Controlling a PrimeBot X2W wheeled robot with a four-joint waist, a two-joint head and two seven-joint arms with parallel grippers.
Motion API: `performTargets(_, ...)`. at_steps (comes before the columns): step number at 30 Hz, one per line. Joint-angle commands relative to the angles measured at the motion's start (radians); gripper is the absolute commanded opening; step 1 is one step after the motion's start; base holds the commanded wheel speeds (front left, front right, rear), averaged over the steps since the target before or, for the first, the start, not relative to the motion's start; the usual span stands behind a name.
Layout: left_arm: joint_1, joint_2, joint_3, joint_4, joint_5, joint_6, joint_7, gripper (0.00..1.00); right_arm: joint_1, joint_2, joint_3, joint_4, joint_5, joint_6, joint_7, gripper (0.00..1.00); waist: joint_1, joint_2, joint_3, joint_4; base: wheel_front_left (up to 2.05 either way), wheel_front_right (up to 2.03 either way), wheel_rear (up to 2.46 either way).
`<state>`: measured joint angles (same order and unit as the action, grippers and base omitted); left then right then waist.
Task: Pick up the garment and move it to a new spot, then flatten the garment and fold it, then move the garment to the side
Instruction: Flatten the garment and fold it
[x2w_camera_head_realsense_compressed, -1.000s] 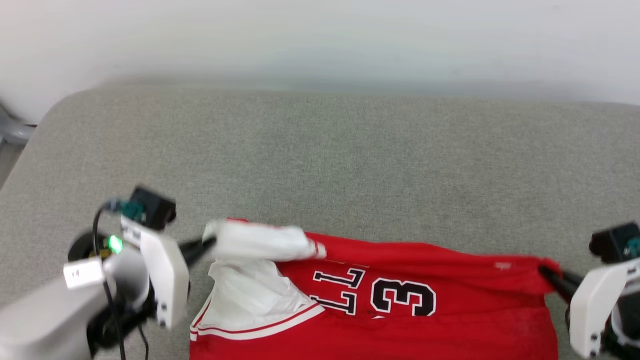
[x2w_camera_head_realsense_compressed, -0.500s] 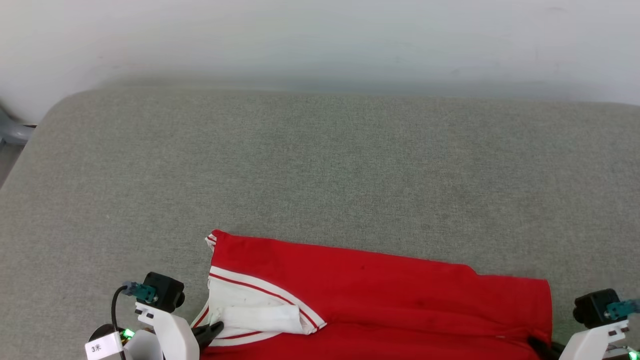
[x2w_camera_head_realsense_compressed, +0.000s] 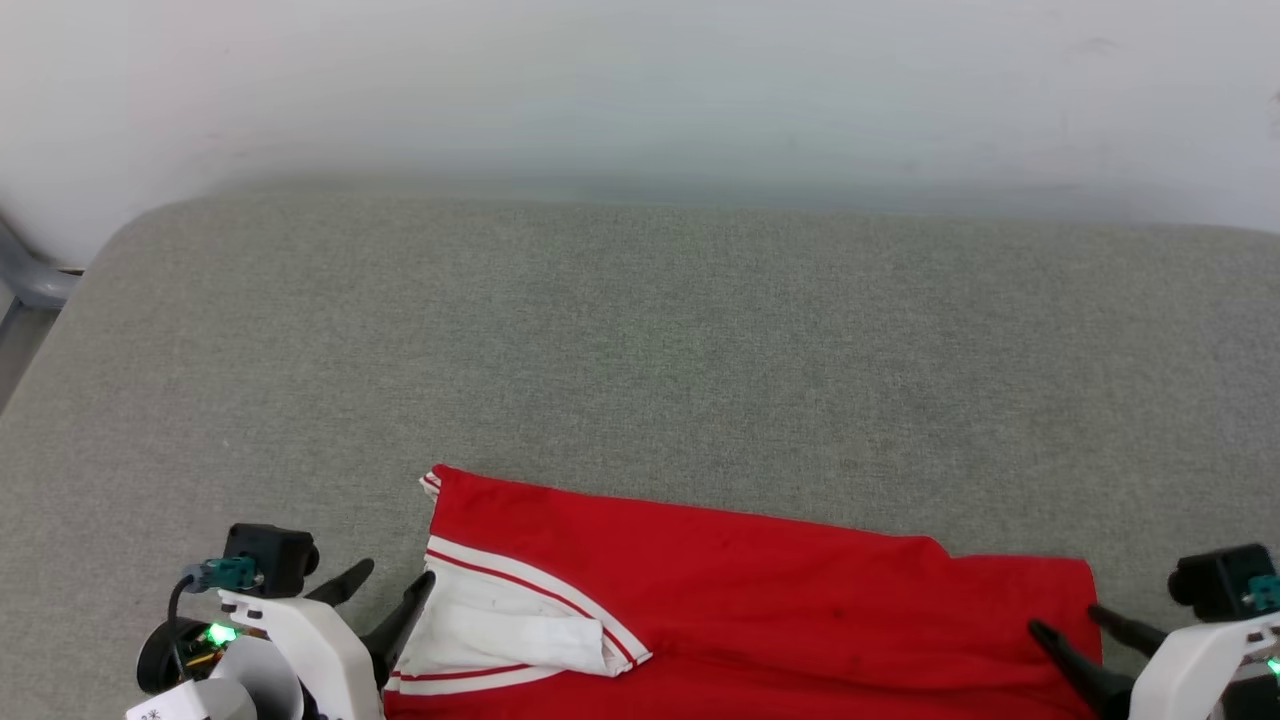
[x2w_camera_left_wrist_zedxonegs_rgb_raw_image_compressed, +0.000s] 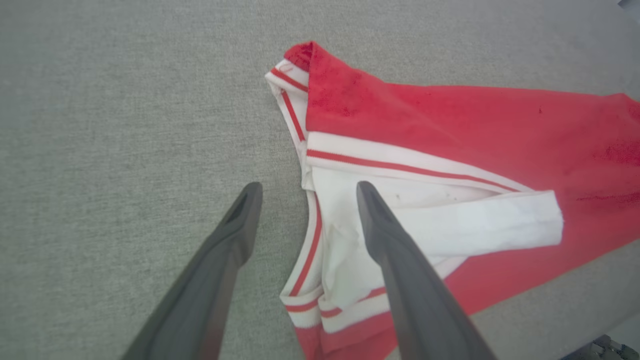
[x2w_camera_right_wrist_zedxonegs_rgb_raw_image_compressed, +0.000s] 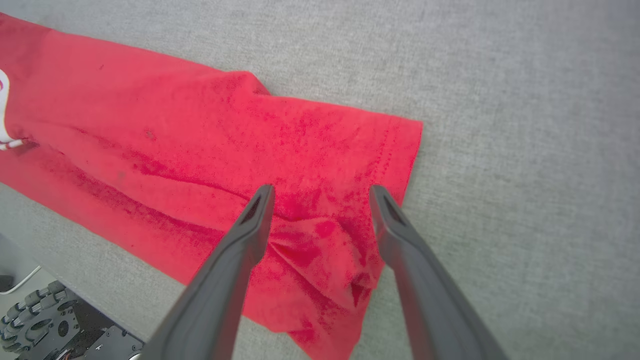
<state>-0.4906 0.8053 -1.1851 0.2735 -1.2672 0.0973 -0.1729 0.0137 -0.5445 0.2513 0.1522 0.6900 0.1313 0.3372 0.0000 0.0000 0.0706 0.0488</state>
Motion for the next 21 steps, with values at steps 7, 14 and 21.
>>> performTargets(7,0.040,0.016,0.100,-0.104,0.086,0.141,-0.088,1.00,0.000,-0.069,-0.076,-0.122,0.060,-0.001,0.067,1.00,0.0000,0.0000,-0.022,0.014,0.00,0.00,0.00)
performTargets(14,0.151,-0.036,0.357,-0.215,0.303,0.266,-0.093,1.00,-0.004,-0.135,-0.129,-0.085,0.127,-0.001,0.197,1.00,0.0000,0.0000,-0.010,0.042,0.00,0.00,0.00)
performTargets(21,0.321,-0.147,0.616,-0.289,0.532,0.291,-0.093,1.00,-0.006,-0.130,-0.140,-0.010,0.184,-0.001,0.269,1.00,0.0000,0.0000,0.014,0.075,0.00,0.00,0.00)
